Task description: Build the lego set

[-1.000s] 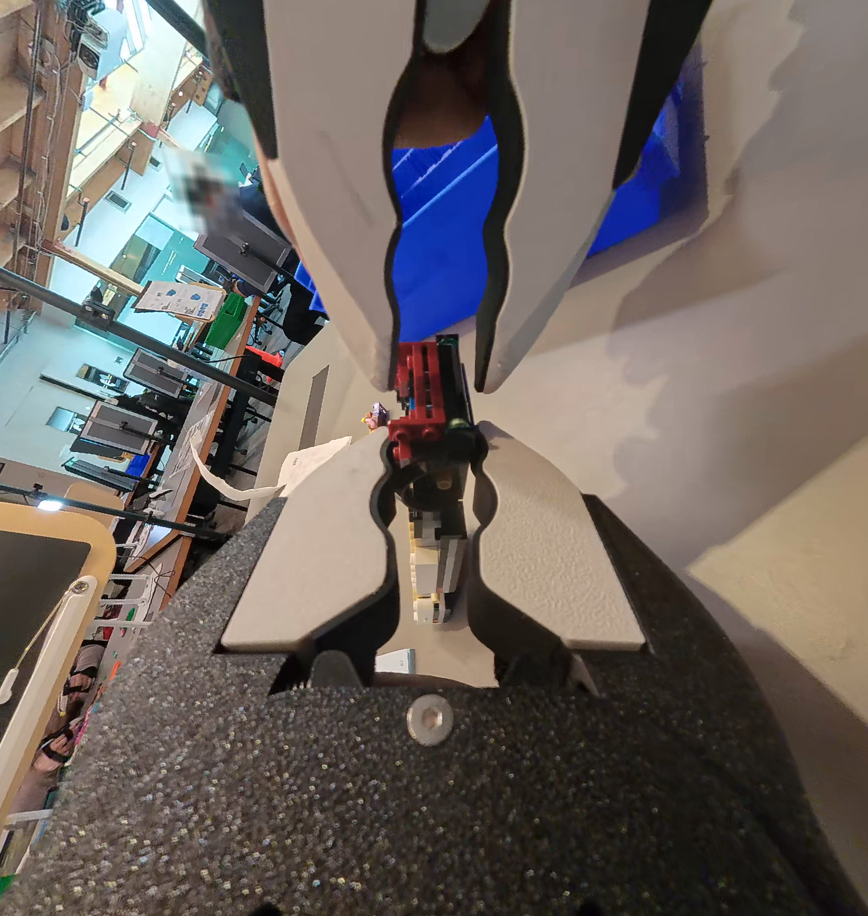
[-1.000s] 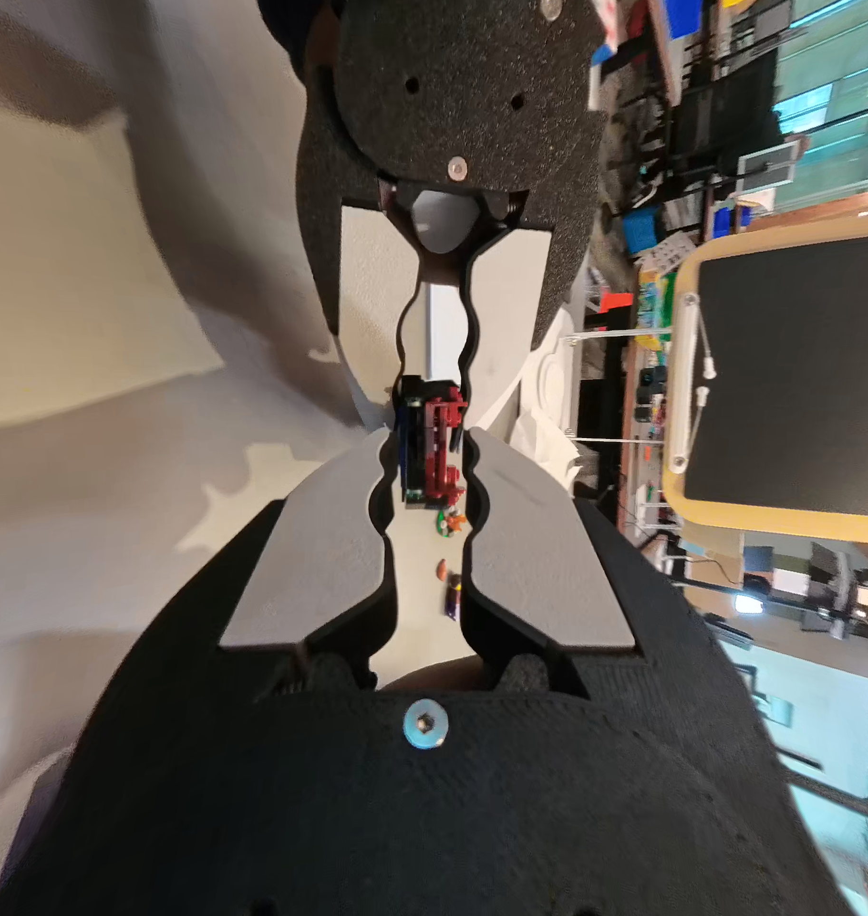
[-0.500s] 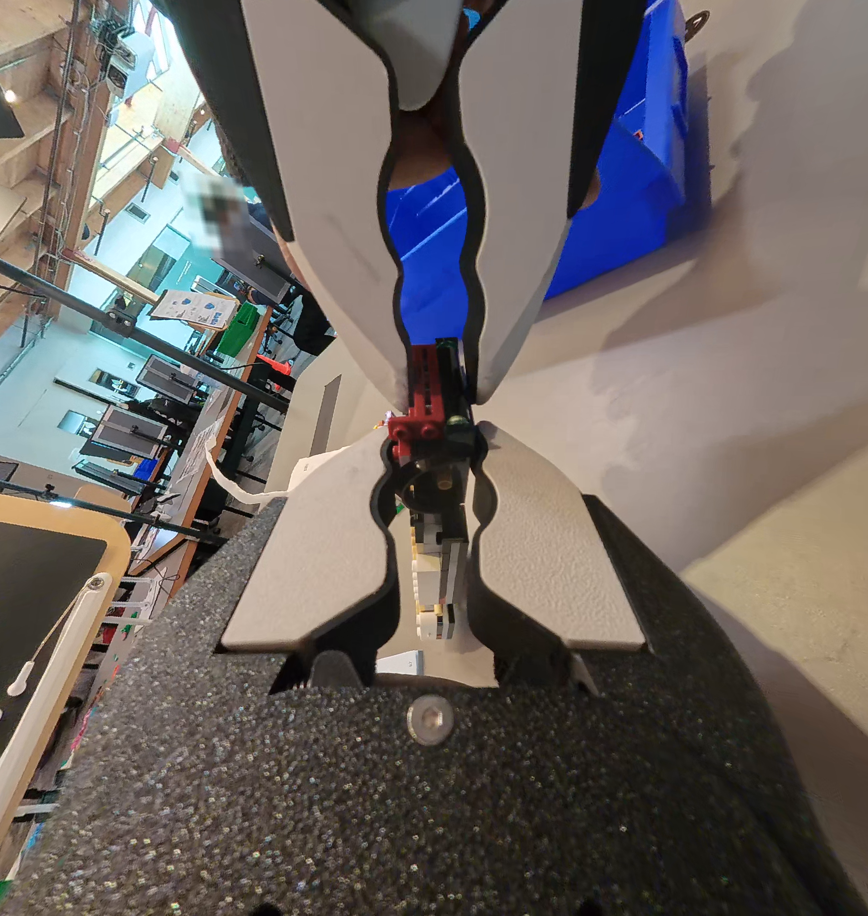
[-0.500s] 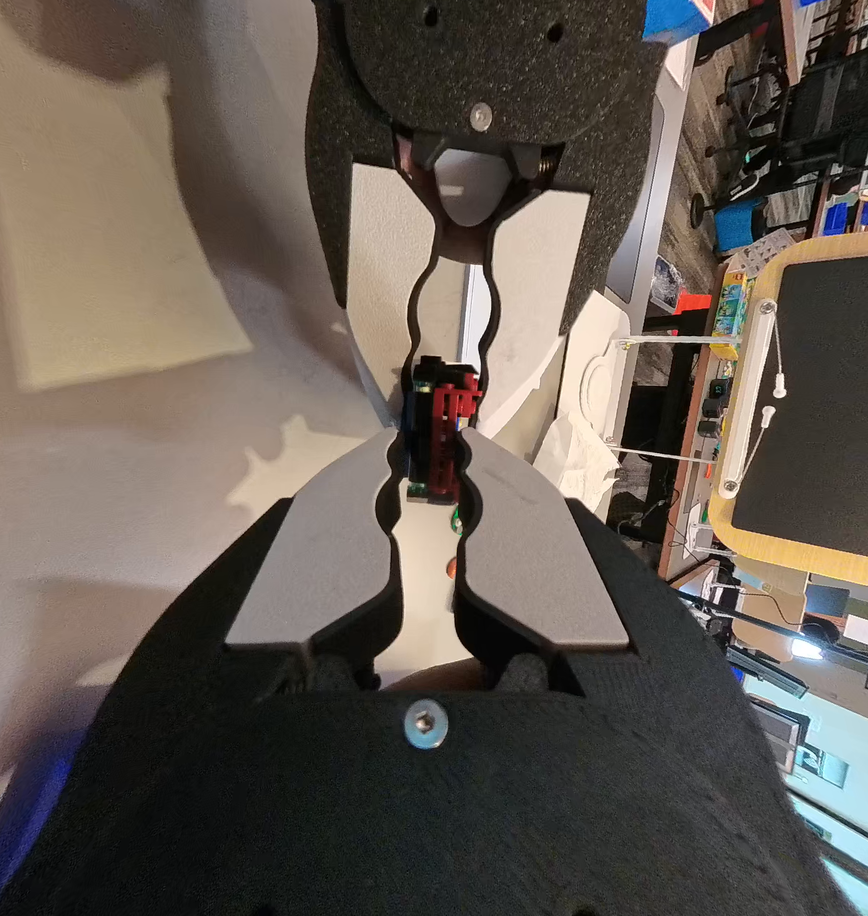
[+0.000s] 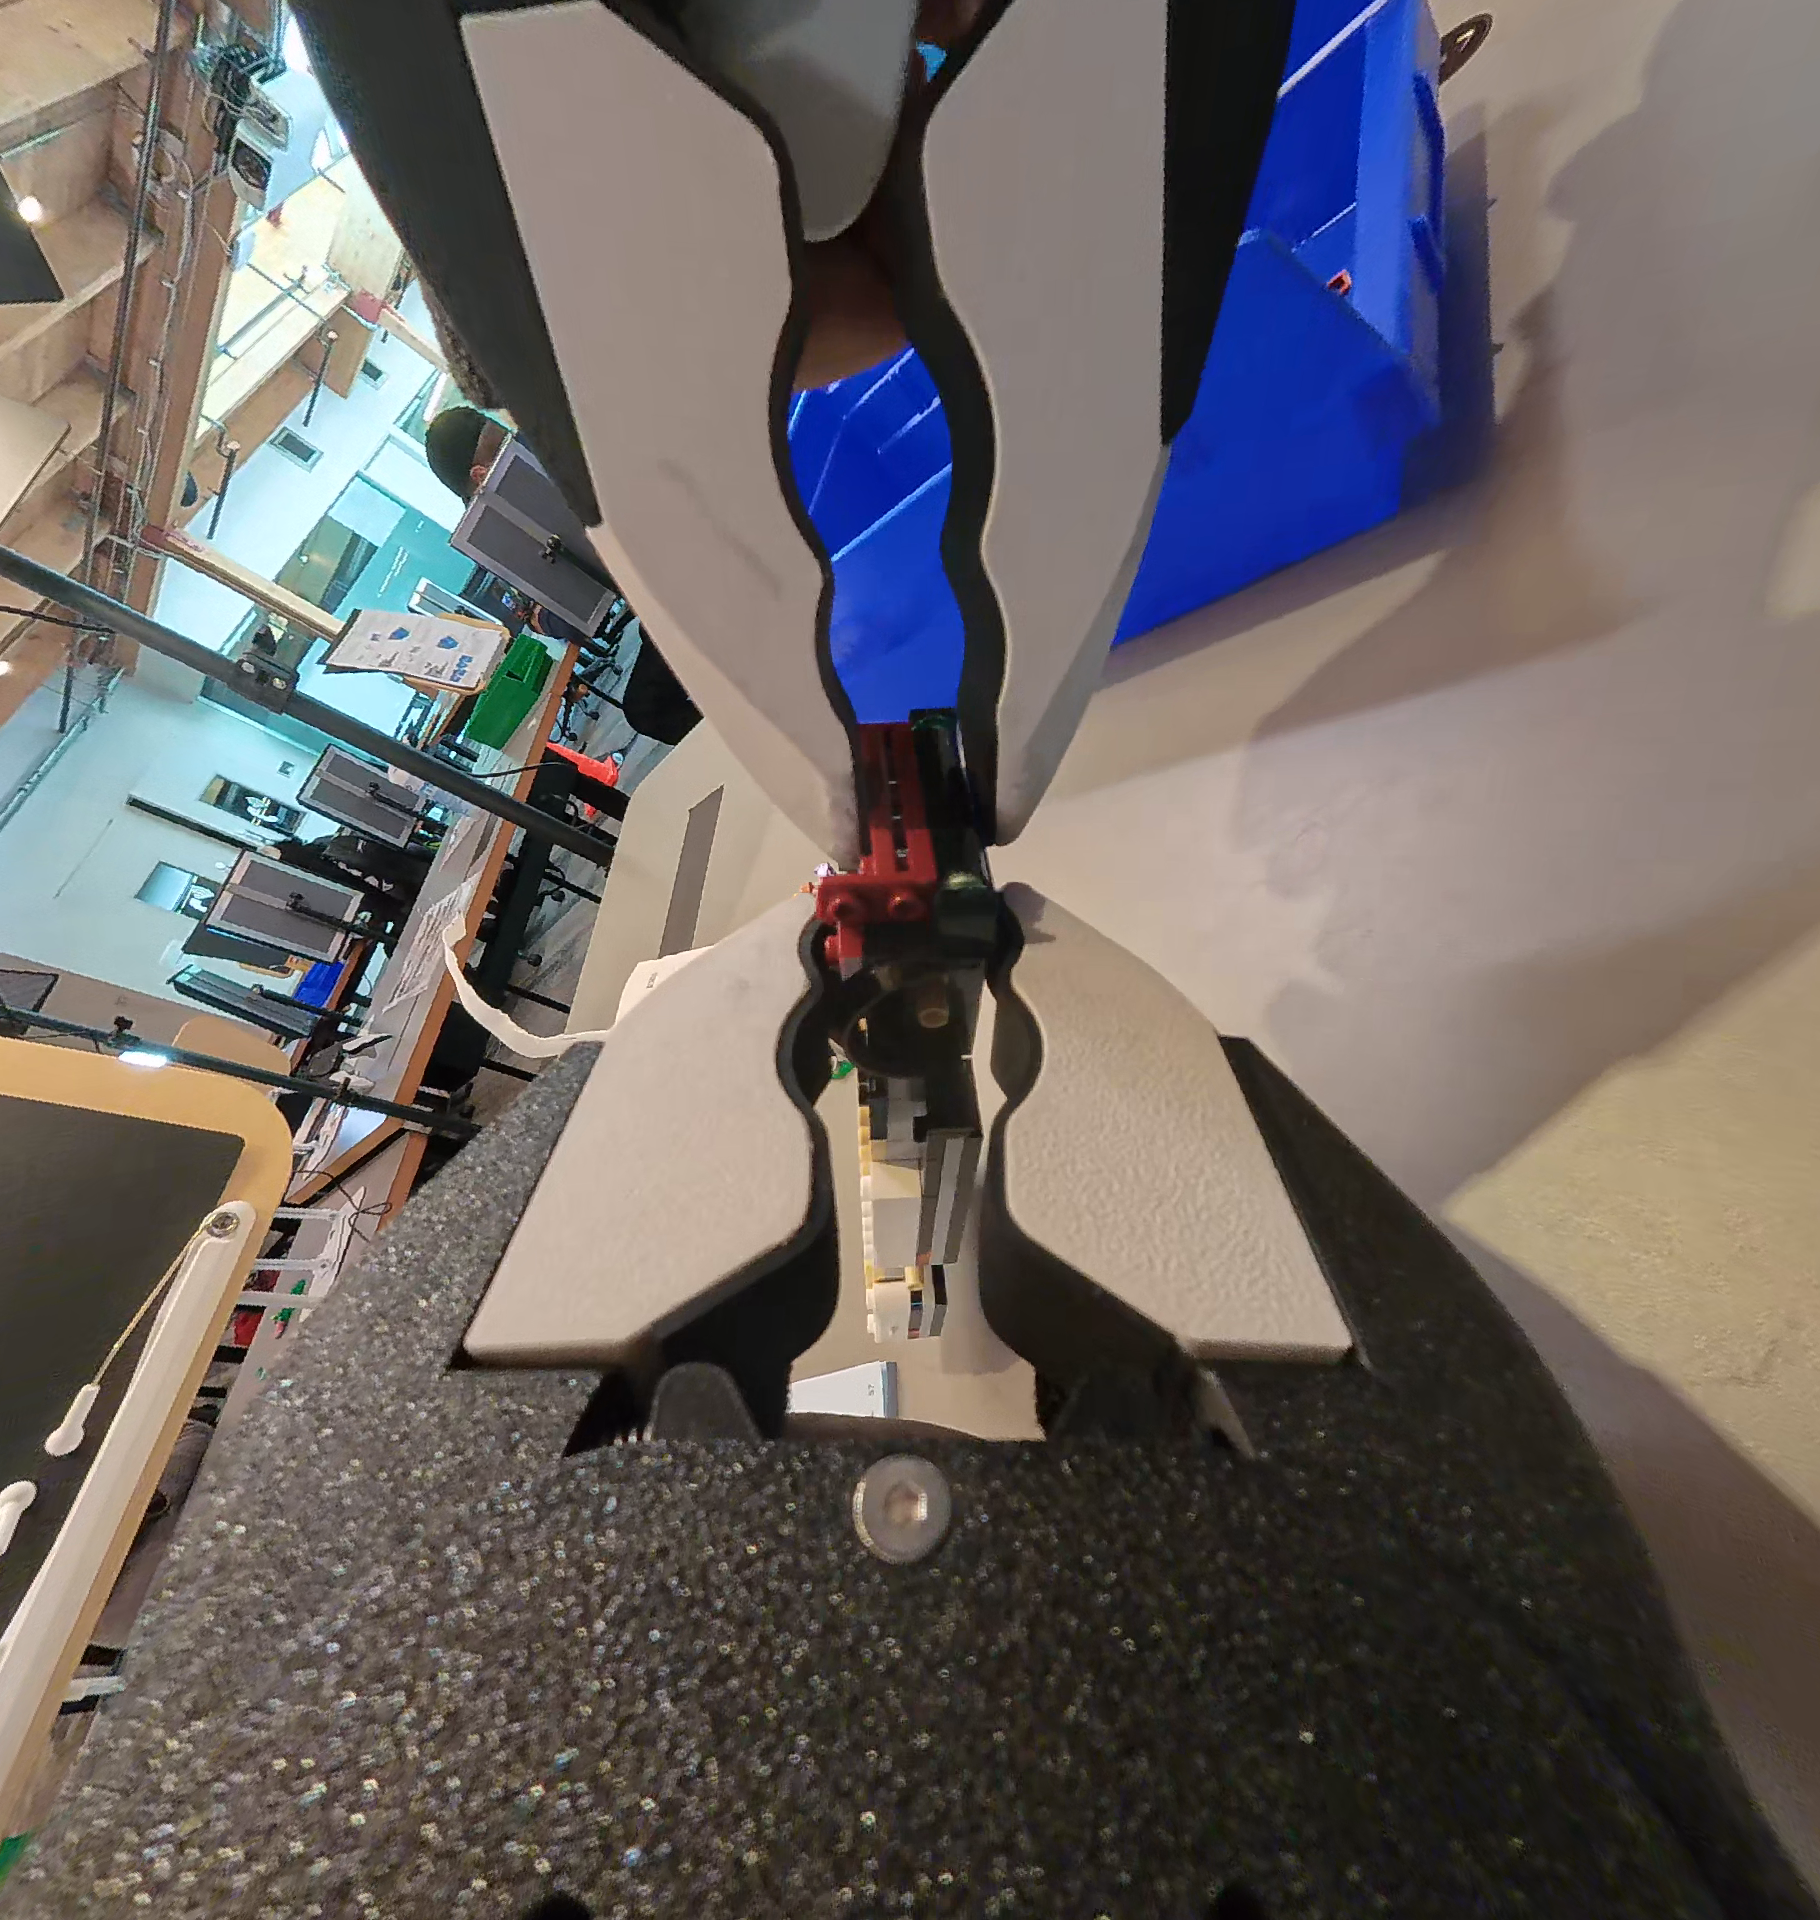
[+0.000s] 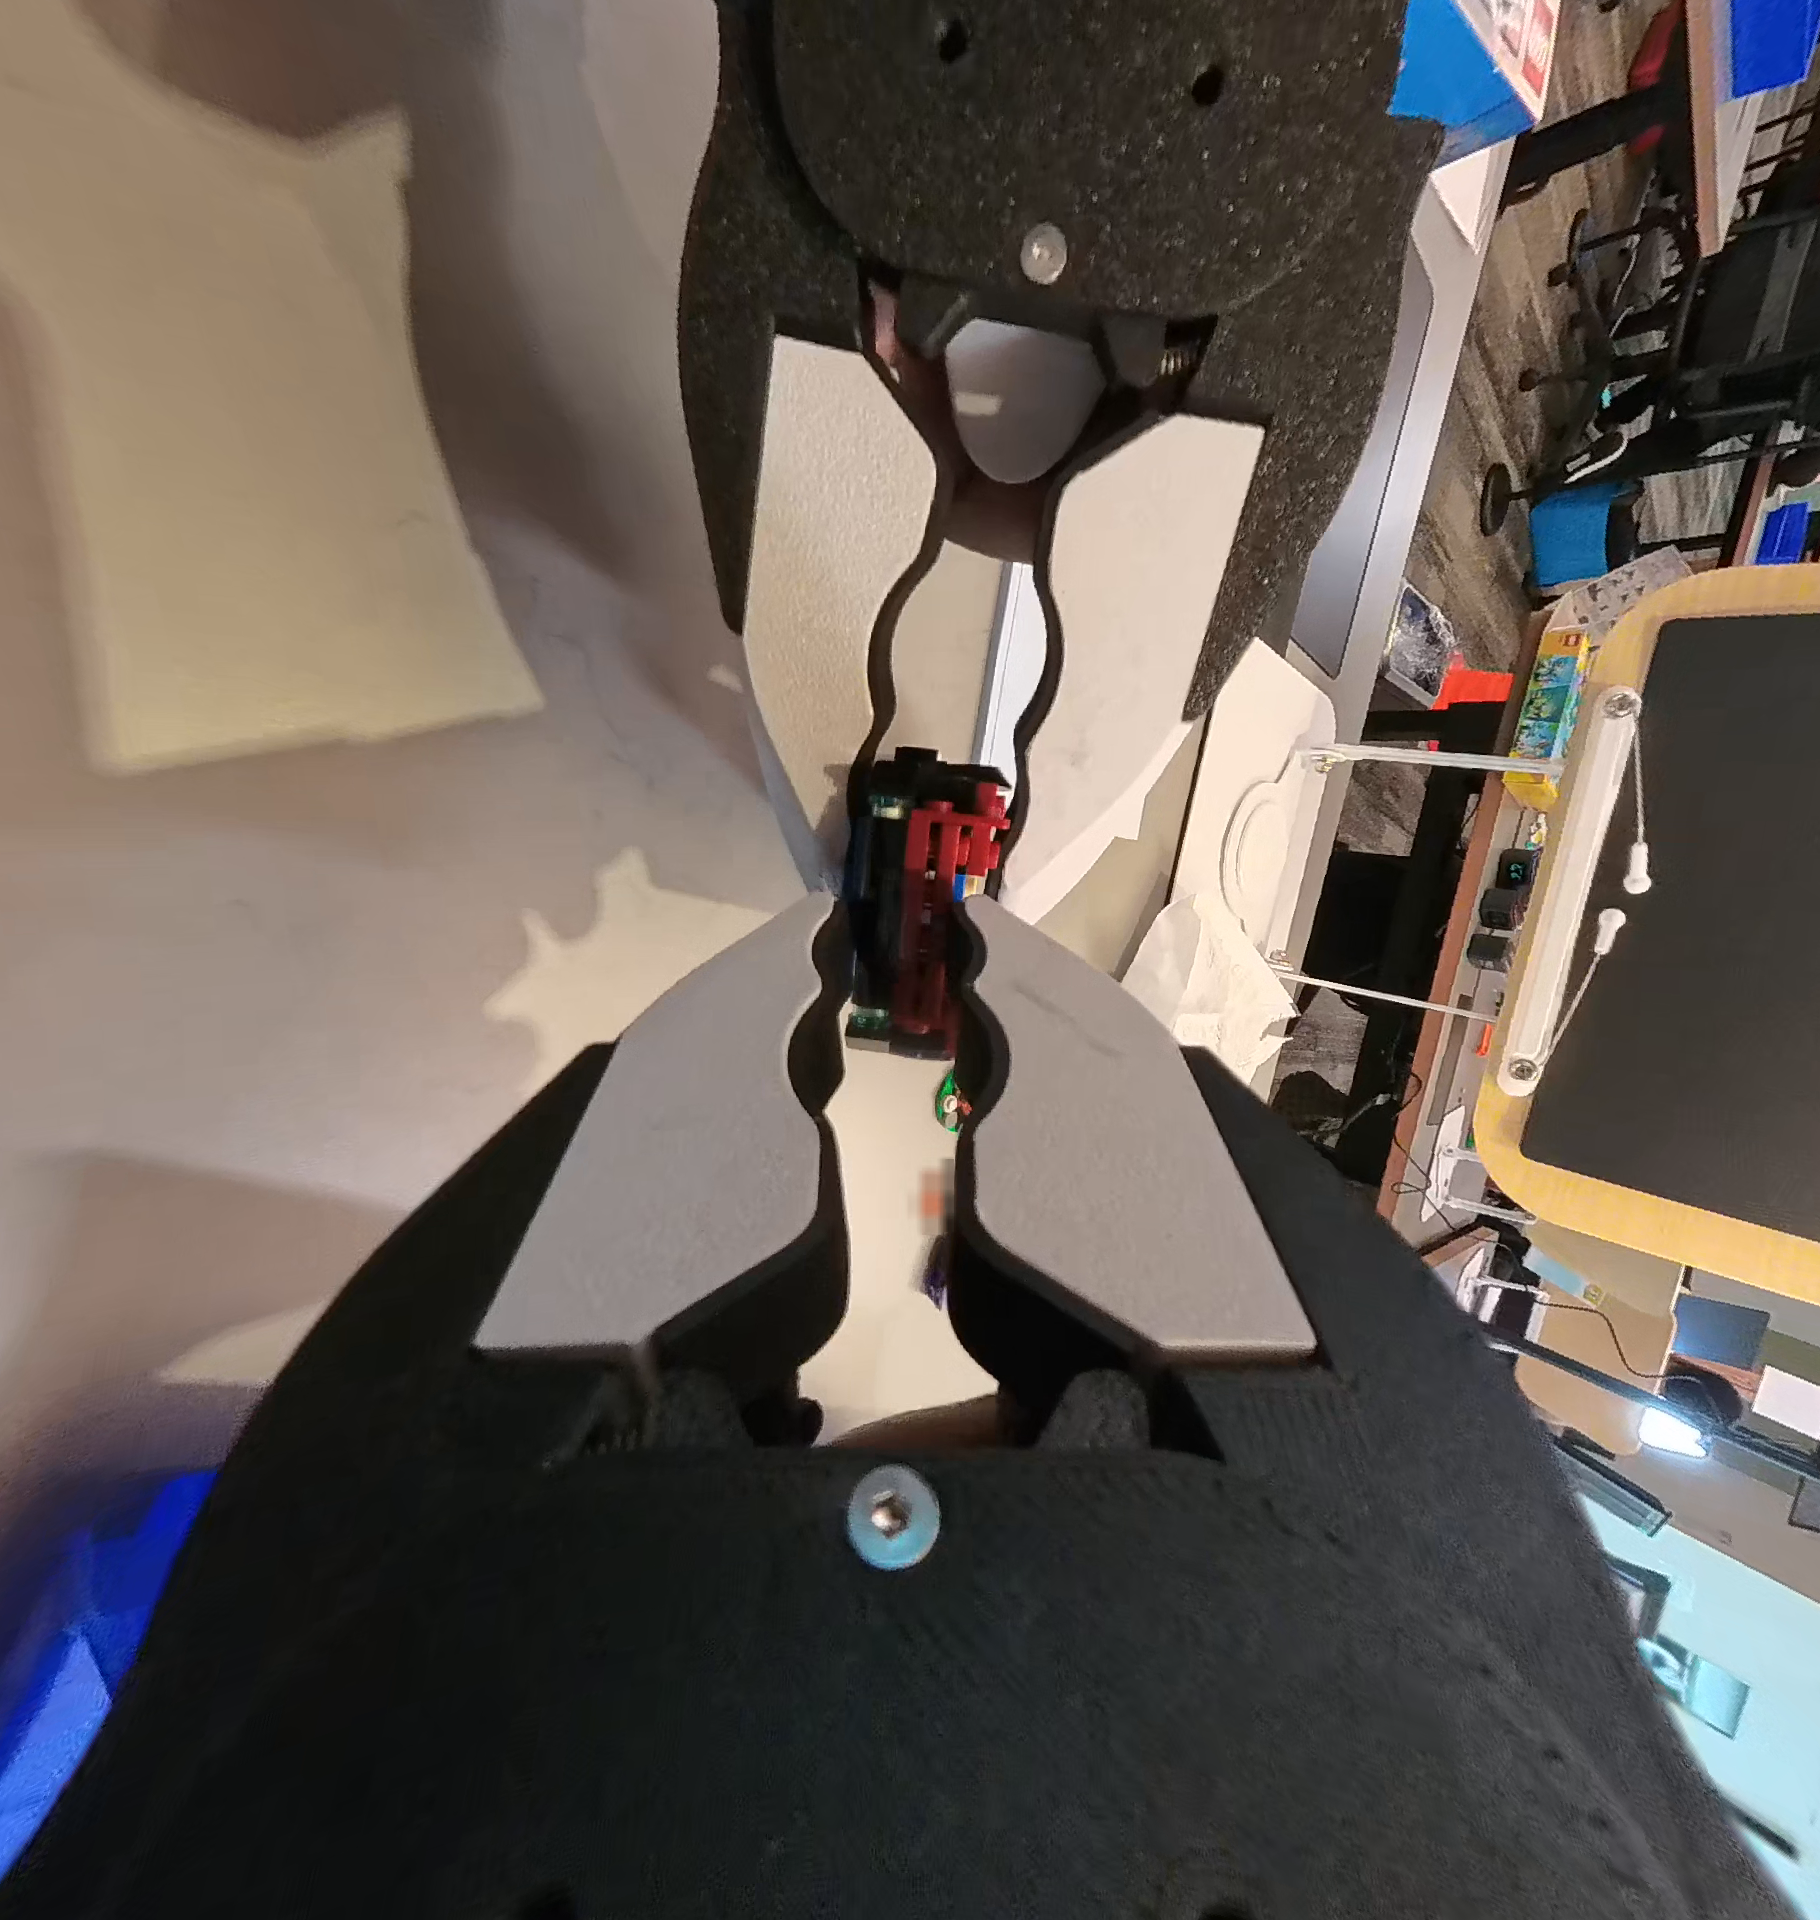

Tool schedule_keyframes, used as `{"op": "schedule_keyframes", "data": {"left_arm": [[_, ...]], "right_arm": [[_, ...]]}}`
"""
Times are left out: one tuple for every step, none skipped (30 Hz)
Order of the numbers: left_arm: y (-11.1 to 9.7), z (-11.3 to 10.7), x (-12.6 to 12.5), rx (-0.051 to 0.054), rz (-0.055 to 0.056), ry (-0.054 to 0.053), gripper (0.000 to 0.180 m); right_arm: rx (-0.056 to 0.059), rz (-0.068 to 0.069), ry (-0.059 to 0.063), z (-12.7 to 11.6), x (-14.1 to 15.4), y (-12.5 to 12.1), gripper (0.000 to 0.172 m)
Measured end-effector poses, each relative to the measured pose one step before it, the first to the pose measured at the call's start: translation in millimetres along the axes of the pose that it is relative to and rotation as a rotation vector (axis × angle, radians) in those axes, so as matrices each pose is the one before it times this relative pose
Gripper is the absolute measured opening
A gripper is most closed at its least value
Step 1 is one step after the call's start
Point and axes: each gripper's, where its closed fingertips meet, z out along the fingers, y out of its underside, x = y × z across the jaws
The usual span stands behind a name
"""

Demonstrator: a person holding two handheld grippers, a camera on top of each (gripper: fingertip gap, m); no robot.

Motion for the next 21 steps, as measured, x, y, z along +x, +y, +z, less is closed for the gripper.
{"op": "schedule_keyframes", "data": {"left_arm": [[0.13,0.12,-0.02,-0.0012,0.0008,-0.0014,0.027],[-0.06,0.13,0.11,-0.0013,0.0020,-0.0002,0.027],[-0.01,0.10,-0.03,-0.0017,0.0019,-0.0013,0.027],[0.04,0.18,-0.01,-0.0015,0.0005,-0.0011,0.027],[0.11,0.13,0.21,-0.0010,0.0007,0.0003,0.027],[0.26,0.42,0.30,-0.0021,-0.0018,0.0008,0.027],[0.42,0.32,-0.46,-0.0019,-0.0060,-0.0032,0.027],[0.44,0.09,-0.84,0.0003,-0.0057,-0.0049,0.027],[0.04,-0.16,-1.35,0.0018,-0.0038,-0.0071,0.027],[0.02,-0.38,-1.33,0.0005,-0.0059,-0.0054,0.027],[-0.15,-0.52,-1.04,0.0018,-0.0056,-0.0025,0.027],[-0.17,-0.75,-0.92,0.0034,-0.0054,-0.0031,0.027],[0.29,-0.63,-1.07,0.0015,-0.0076,-0.0043,0.027],[0.52,-0.48,-1.28,-0.0008,-0.0071,-0.0052,0.027],[0.61,-0.22,-1.12,-0.0023,-0.0045,-0.0056,0.027],[0.45,-0.07,-0.94,-0.0022,-0.0025,-0.0037,0.027],[0.20,0.16,-0.63,-0.0020,-0.0010,-0.0029,0.027],[0.05,0.30,-0.27,-0.0020,-0.0007,-0.0006,0.027],[0.13,0.38,-0.17,-0.0032,-0.0010,-0.0013,0.027],[0.13,0.38,-0.08,-0.0032,-0.0016,-0.0009,0.027],[-0.11,0.32,-0.01,-0.0014,-0.0012,-0.0007,0.027]], "right_arm": [[-0.0023,-0.0058,0.0005,-0.05,-0.07,0.12,0.017],[-0.0029,-0.0069,0.0014,0.05,-0.02,0.15,0.017],[-0.0029,-0.0079,0.0013,-0.02,-0.04,0.15,0.017],[-0.0030,-0.0056,0.0016,-0.03,-0.03,0.13,0.017],[-0.0029,-0.0010,-0.0007,0.10,-0.19,0.23,0.017],[-0.0043,0.0025,-0.0016,0.14,-0.30,0.27,0.017],[-0.0055,0.0010,0.0039,0.20,0.23,0.41,0.017],[-0.0034,-0.0013,0.0112,0.27,0.87,0.32,0.018],[0.0010,-0.0043,0.0163,-0.03,1.26,0.19,0.018],[0.0012,-0.0031,0.0182,-0.25,1.35,0.16,0.019],[0.0003,-0.0003,0.0149,-0.48,1.21,0.48,0.019],[0.0017,0.0031,0.0107,-0.83,0.98,0.77,0.019],[0.0043,0.0097,0.0071,-1.47,1.02,0.68,0.022],[0.0091,0.0159,0.0024,-1.79,0.90,0.00,0.024],[0.0144,0.0194,-0.0015,-2.04,0.58,-0.80,0.026],[0.0143,0.0194,-0.0025,-1.66,0.73,-1.21,0.027],[0.0119,0.0160,0.0067,-1.03,1.79,-1.29,0.028],[0.0080,0.0096,0.0096,-0.48,2.10,-1.19,0.028],[0.0058,0.0041,0.0052,0.04,1.24,-1.27,0.028],[0.0041,0.0014,0.0022,0.59,0.49,-1.42,0.028],[0.0017,-0.0009,0.0006,0.93,-0.05,-1.31,0.028]]}}
